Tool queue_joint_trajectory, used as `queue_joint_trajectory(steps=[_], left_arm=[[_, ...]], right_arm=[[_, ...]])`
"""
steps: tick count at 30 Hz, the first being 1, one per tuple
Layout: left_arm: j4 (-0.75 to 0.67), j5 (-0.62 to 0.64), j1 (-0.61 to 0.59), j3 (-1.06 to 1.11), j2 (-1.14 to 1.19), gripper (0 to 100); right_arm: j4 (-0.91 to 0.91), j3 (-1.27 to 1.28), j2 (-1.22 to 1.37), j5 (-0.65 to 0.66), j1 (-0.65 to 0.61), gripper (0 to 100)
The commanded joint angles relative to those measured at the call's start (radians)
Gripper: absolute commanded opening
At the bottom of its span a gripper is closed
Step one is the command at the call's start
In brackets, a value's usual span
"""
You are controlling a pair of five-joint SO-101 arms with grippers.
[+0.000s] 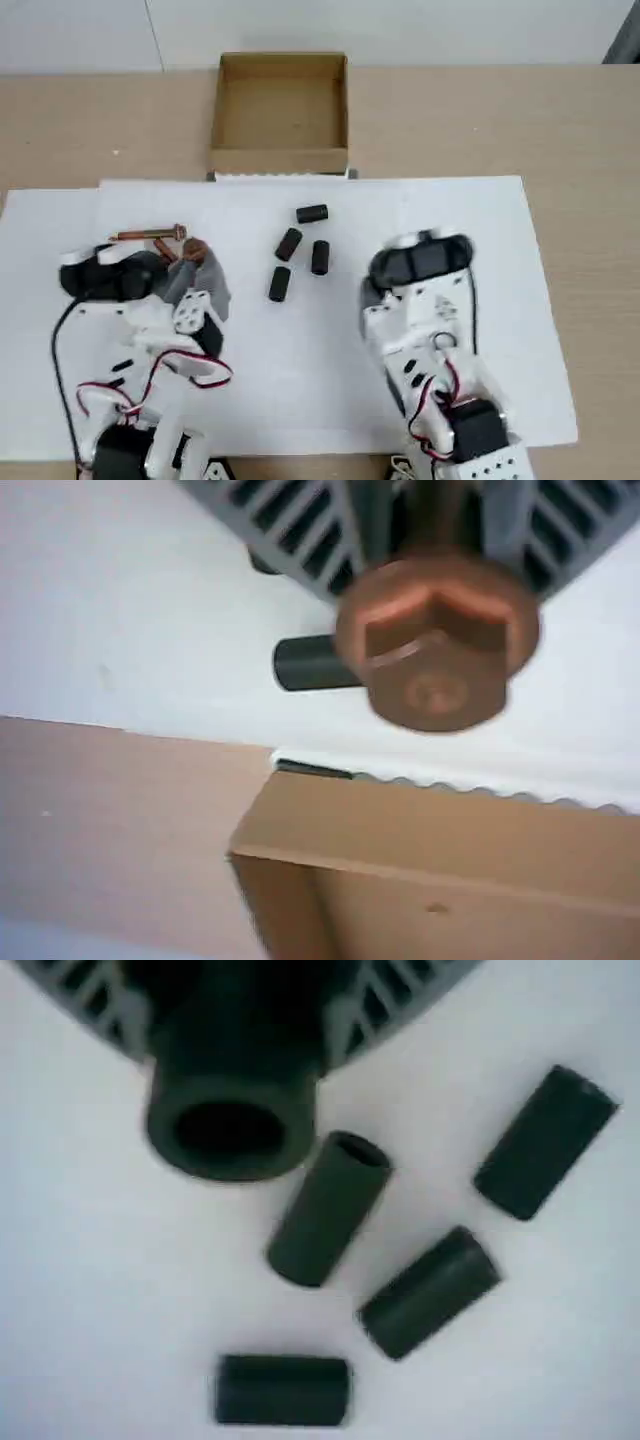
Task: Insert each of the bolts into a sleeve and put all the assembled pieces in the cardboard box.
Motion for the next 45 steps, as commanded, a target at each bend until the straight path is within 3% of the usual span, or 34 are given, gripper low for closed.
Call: queue_joint_trajectory(steps=[1, 4, 19, 41, 45], left_arm=[[-0.114, 0.055, 0.055, 0.016, -0.005, 1], [-0.167, 0.117, 0.112, 0.019, -0.002, 1], [-0.258, 0.181, 0.281, 0.018, -0.002, 1], [-0.258, 0.196, 0.304, 0.048, 0.000, 1], [-0.318, 0.193, 0.298, 0.062, -0.003, 1]], right_arm=[[-0.077, 0.075, -0.117, 0.071, -0.073, 0.2], [-0.084, 0.143, -0.193, 0.129, -0.122, 0.2], [-0.147, 0.166, -0.173, 0.235, -0.289, 0.2], [-0.196, 0.133, -0.173, 0.236, -0.308, 0.2], [-0.194, 0.133, -0.173, 0.236, -0.308, 0.2]])
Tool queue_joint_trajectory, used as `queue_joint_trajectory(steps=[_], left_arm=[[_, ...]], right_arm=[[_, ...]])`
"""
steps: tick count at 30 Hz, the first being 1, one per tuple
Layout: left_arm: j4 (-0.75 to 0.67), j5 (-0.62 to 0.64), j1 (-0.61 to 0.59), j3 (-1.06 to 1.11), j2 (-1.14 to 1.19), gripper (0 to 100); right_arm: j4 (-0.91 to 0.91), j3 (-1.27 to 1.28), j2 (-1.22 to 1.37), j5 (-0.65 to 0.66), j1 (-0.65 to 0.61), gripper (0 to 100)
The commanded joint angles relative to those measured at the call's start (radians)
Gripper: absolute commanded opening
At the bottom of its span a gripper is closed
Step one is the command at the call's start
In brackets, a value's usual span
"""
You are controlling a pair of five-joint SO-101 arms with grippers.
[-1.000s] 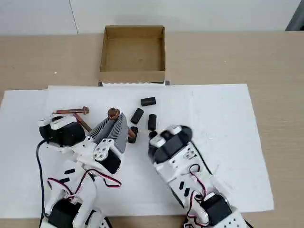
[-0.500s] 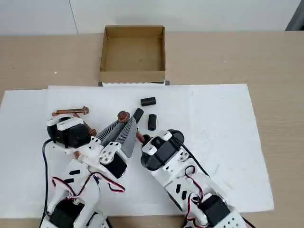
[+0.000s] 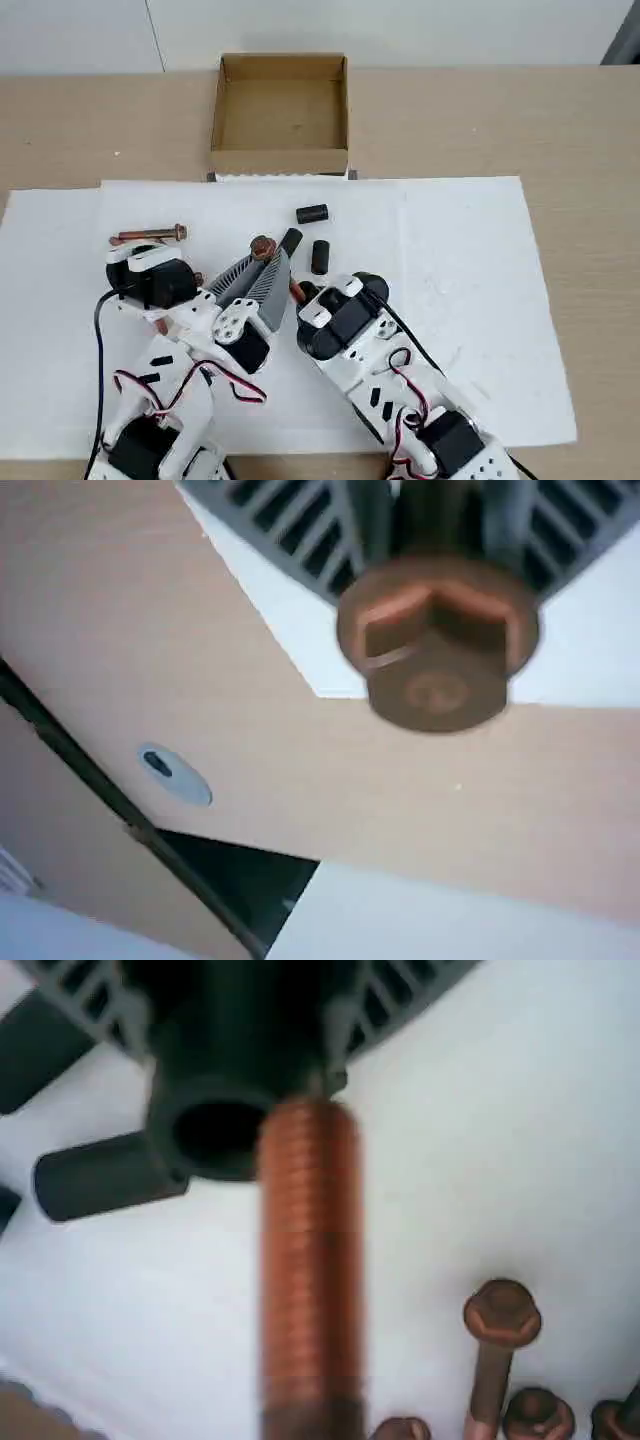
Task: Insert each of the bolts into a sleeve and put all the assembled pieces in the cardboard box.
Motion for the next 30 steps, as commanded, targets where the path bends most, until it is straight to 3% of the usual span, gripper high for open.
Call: queue_joint_trajectory(steps=[1, 16, 21, 30], left_arm=[[-0.084, 0.000, -0.006, 0.007, -0.003, 1], [-0.135, -0.003, -0.006, 0.099, -0.005, 1], [-0.130, -0.083, 0.023, 0.116, -0.005, 1], [0.089, -0.155, 0.198, 0.110, -0.005, 1]], right_arm=[[-0.024, -0.040, -0.012, 0.011, -0.007, 0.2], [-0.030, -0.041, -0.012, 0.057, -0.008, 0.2], [-0.031, -0.041, -0.012, 0.057, -0.008, 0.2], [-0.031, -0.048, -0.012, 0.055, -0.007, 0.2]])
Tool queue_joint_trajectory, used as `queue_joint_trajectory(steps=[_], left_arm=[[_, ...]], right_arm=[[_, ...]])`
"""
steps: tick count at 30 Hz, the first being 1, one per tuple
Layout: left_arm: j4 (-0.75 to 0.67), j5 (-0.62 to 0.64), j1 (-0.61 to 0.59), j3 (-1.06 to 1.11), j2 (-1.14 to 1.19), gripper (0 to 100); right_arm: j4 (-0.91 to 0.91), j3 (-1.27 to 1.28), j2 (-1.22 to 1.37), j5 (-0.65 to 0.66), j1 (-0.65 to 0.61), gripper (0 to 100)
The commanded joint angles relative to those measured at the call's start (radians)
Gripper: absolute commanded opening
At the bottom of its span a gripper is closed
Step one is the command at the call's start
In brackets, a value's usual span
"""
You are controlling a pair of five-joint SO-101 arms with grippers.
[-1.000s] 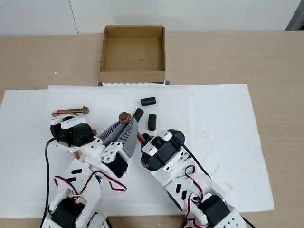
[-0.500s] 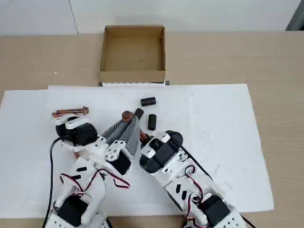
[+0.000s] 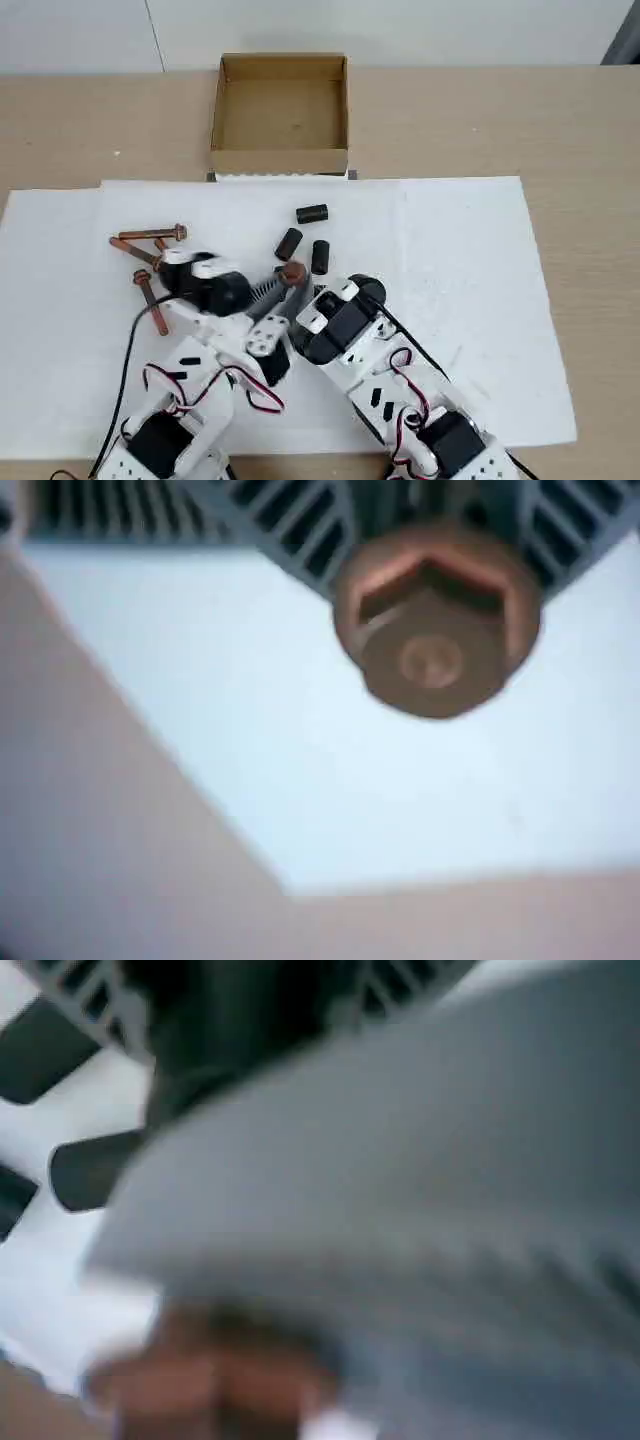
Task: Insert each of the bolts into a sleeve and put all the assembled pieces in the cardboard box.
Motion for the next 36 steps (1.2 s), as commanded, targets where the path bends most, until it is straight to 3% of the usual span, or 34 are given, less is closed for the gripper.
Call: queue_joint_trajectory(steps=[1, 8, 14, 21, 30, 34, 36], left_arm=[[0.052, -0.015, 0.057, -0.012, -0.005, 1], [0.063, -0.091, 0.026, -0.013, -0.005, 1], [0.068, -0.186, -0.083, -0.024, -0.002, 14], [0.071, -0.190, -0.101, -0.108, 0.002, 15], [0.166, -0.170, -0.107, -0.283, 0.002, 15], [0.173, -0.170, -0.206, -0.315, 0.002, 1], [0.173, -0.172, -0.264, -0.314, 0.002, 2]], right_arm=[[-0.028, -0.052, -0.012, 0.009, -0.007, 0.2], [-0.028, -0.057, -0.012, 0.012, -0.004, 0.2], [-0.028, -0.052, -0.012, 0.009, -0.002, 0.2], [-0.028, -0.046, -0.012, 0.008, -0.002, 0.2], [-0.018, -0.046, -0.001, -0.064, 0.013, 0.2], [0.045, -0.055, -0.001, -0.115, 0.097, 0.2], [0.085, -0.066, -0.001, -0.137, 0.147, 0.2]])
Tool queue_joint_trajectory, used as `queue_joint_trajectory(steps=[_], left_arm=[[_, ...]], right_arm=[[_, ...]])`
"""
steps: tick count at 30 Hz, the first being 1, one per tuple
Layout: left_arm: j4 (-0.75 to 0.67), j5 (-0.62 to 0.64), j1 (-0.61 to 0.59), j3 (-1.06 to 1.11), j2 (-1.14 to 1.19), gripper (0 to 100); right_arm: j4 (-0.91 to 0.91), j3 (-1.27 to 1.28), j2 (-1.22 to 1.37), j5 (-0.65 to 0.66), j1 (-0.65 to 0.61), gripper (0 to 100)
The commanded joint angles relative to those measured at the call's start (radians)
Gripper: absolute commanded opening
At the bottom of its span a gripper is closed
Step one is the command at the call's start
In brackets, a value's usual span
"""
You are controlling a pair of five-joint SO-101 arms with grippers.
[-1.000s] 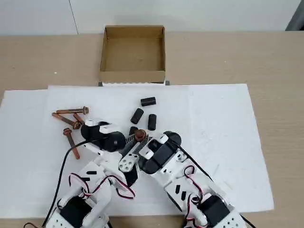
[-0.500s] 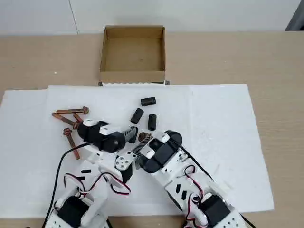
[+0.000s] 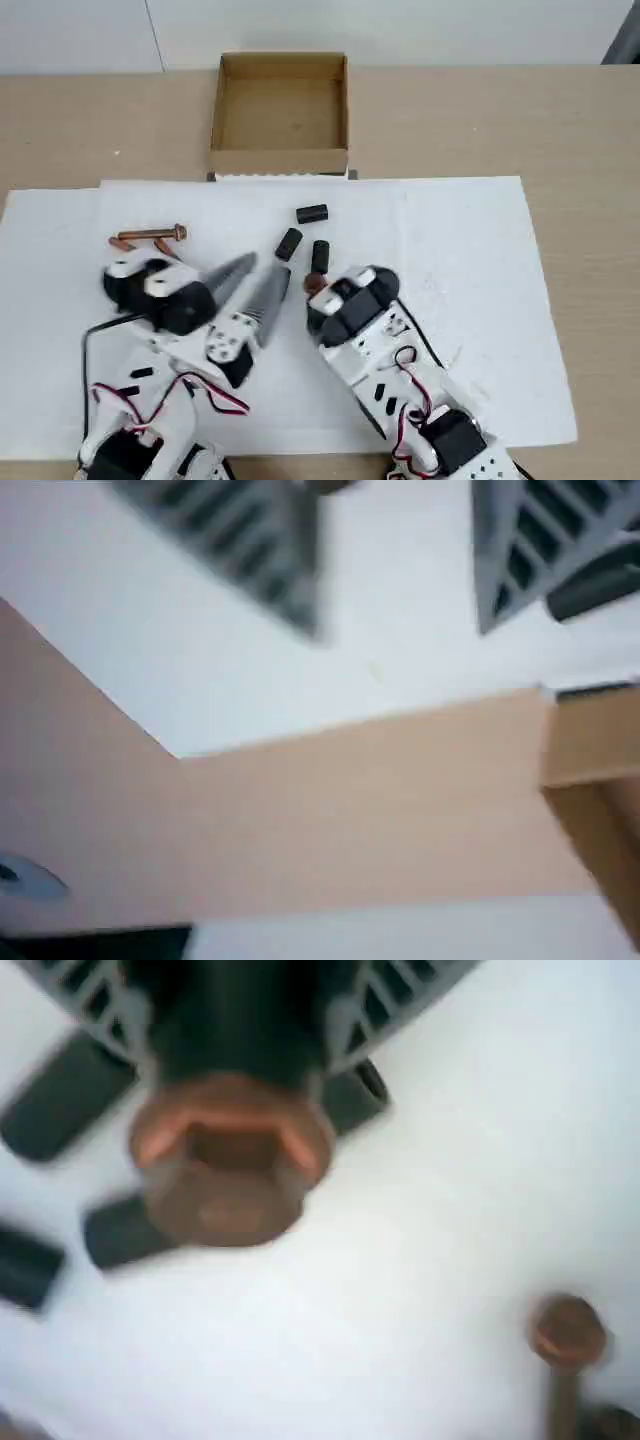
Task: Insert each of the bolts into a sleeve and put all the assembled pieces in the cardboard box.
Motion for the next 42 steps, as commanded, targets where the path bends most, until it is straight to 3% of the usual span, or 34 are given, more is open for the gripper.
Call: queue_joint_trajectory(steps=[1, 11, 16, 27, 42], left_arm=[[0.006, 0.002, -0.087, -0.038, 0.011, 1], [0.091, -0.173, -0.284, 0.116, 0.009, 1], [0.157, -0.192, -0.350, 0.166, 0.006, 1], [0.175, -0.247, -0.428, 0.274, 0.005, 1], [0.176, -0.247, -0.428, 0.354, 0.005, 1]], right_arm=[[0.058, -0.075, -0.001, -0.043, 0.074, 0.2], [0.229, -0.261, 0.104, -0.121, 0.094, 0.2], [0.177, -0.512, 0.455, -0.199, 0.096, 0.2], [0.068, -1.191, 1.259, -0.190, 0.177, 0.2], [0.025, -1.999, 2.054, 0.120, 0.220, 0.2]])
